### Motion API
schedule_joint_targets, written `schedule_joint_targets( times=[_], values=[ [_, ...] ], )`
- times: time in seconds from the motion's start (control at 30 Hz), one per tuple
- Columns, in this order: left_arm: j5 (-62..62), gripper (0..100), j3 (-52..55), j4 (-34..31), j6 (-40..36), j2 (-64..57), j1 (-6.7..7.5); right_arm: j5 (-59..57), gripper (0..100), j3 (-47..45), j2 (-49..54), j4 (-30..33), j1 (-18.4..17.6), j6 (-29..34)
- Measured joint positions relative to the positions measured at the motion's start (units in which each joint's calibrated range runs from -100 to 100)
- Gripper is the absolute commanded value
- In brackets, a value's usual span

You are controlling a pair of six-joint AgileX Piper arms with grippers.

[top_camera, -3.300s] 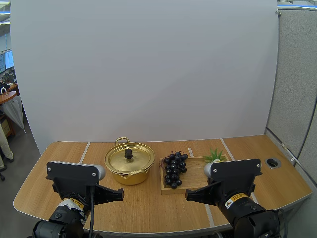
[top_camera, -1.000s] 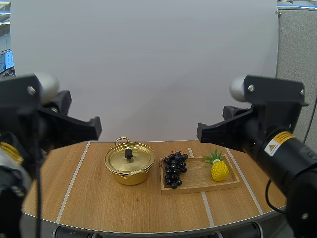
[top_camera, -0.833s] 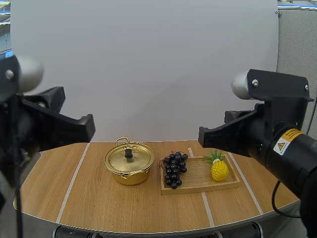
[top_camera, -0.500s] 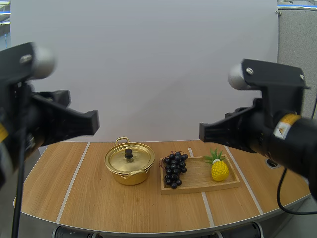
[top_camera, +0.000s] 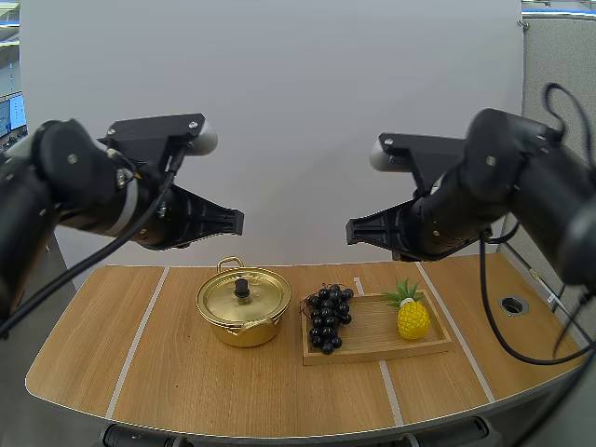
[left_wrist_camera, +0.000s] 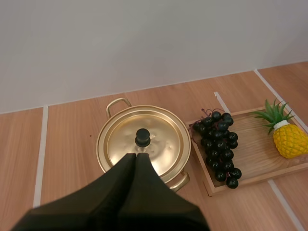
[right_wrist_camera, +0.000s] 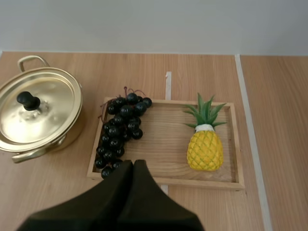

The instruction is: Open the pot, put the grape inside, and close it

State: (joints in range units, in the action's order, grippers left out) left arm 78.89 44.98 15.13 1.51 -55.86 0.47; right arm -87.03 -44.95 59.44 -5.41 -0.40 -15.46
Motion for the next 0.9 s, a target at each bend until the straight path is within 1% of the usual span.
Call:
schedule_joint_targets(
  times=[0.03, 0.07, 0.1, 0.13, 0.17, 0.2, 0.23, 0.27, 0.37, 0.4, 0.43, 0.57, 0.77, 0.9],
  values=[
    [0.0, 2, 0.0, 0.0, 0.1, 0.79, 0.0, 0.0, 0, 0.0, -3.06, 0.12, 0.0, 0.0],
    [0.0, 6, 0.0, 0.0, 0.2, 2.04, 0.0, 0.0, 0, 0.0, -3.6, 0.12, 0.0, 0.0],
    [0.0, 10, 0.0, 0.0, 0.2, 2.47, 0.0, 0.0, 0, 0.0, -4.44, 0.12, 0.0, 0.0],
    [0.0, 17, 0.0, 0.0, 0.2, 2.92, 0.0, 0.0, 0, 0.0, -4.69, 0.12, 0.0, 0.0],
    [0.0, 23, 0.0, 0.0, 0.33, 3.52, 0.0, 0.0, 8, 0.0, -5.54, 0.12, 0.0, 0.0],
    [0.0, 29, 0.0, 0.0, 0.33, 4.45, 0.0, 0.0, 18, 0.0, -6.35, 0.12, 0.0, 0.0],
    [0.0, 39, 0.0, 0.0, 0.33, 4.61, 0.0, 0.0, 28, 0.0, -6.5, 0.12, 0.0, 0.0],
    [0.0, 49, 0.0, 0.0, 0.33, 5.76, 0.0, 0.17, 42, 0.0, -7.59, 0.12, 0.0, 0.0],
    [0.0, 89, 0.0, 0.0, 0.47, 7.06, 0.0, 0.75, 78, 0.0, -8.32, 0.24, 0.0, 0.0],
    [0.0, 100, 0.0, 0.0, 0.85, 7.38, 0.0, 1.22, 90, 0.0, -8.32, 0.24, 0.0, 0.0],
    [0.0, 100, 0.0, 0.0, 1.3, 7.52, 0.0, 1.57, 100, 0.0, -8.32, 0.24, 0.0, 0.0],
    [1.01, 100, 0.0, 0.11, 5.9, 7.65, 0.0, 4.08, 100, 0.0, -8.32, 0.24, 0.0, 0.0],
    [6.16, 100, 0.0, 0.11, 10.45, 7.92, 0.0, 5.12, 100, 0.0, -8.32, 0.35, 0.0, 0.0],
    [5.68, 100, 0.0, 0.42, 14.84, 9.94, 0.0, 5.18, 100, 0.0, -8.32, 0.35, 0.0, 0.0]
  ],
)
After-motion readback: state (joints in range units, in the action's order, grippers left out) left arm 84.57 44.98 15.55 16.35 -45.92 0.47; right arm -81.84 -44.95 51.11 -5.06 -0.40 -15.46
